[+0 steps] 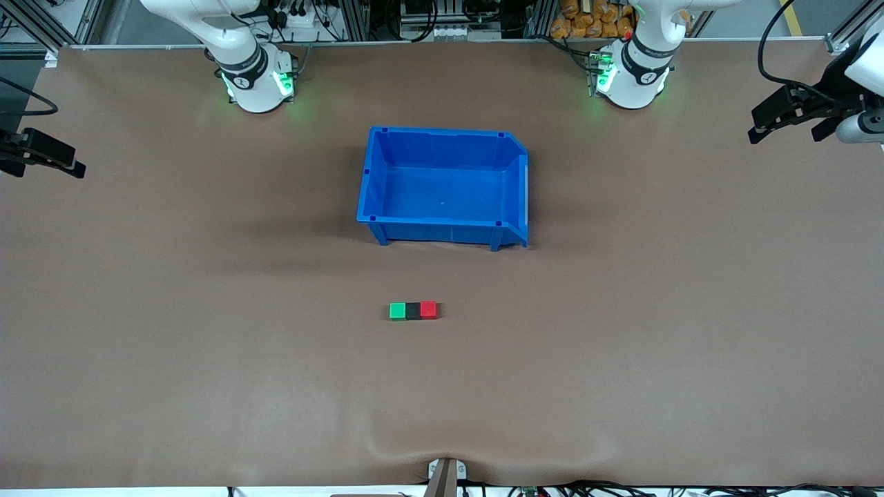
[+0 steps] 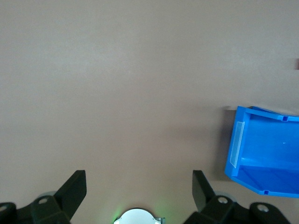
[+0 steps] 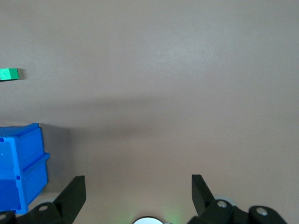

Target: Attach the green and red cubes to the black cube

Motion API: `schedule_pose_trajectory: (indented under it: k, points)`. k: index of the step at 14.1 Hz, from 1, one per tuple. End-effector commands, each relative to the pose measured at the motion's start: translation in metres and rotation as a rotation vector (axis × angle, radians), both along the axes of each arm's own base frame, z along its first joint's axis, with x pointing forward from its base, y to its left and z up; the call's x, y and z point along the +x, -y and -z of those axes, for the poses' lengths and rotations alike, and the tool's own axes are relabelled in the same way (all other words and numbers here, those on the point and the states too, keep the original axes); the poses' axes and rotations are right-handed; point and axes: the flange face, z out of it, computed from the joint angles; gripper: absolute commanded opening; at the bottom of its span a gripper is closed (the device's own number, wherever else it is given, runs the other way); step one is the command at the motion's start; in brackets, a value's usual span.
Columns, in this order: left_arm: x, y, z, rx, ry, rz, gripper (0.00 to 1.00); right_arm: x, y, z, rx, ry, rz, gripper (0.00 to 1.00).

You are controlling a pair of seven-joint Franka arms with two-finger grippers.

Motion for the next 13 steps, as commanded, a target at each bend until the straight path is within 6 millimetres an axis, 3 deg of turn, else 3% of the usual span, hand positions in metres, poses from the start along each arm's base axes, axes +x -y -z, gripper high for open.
schedule_pose_trajectory:
  k: [1, 13]
  points:
    - [-0.0003, 0.0001, -0.0049, 0.053, -0.014, 0.014, 1.0, -0.0017, 0.0017, -0.0051, -0.018, 0.001, 0.011, 1.0]
    - [0.0079, -0.0029, -0.0116, 0.06, 0.0, 0.007, 1.0, -0.001, -0.0014, -0.0043, -0.02, -0.001, 0.004, 1.0]
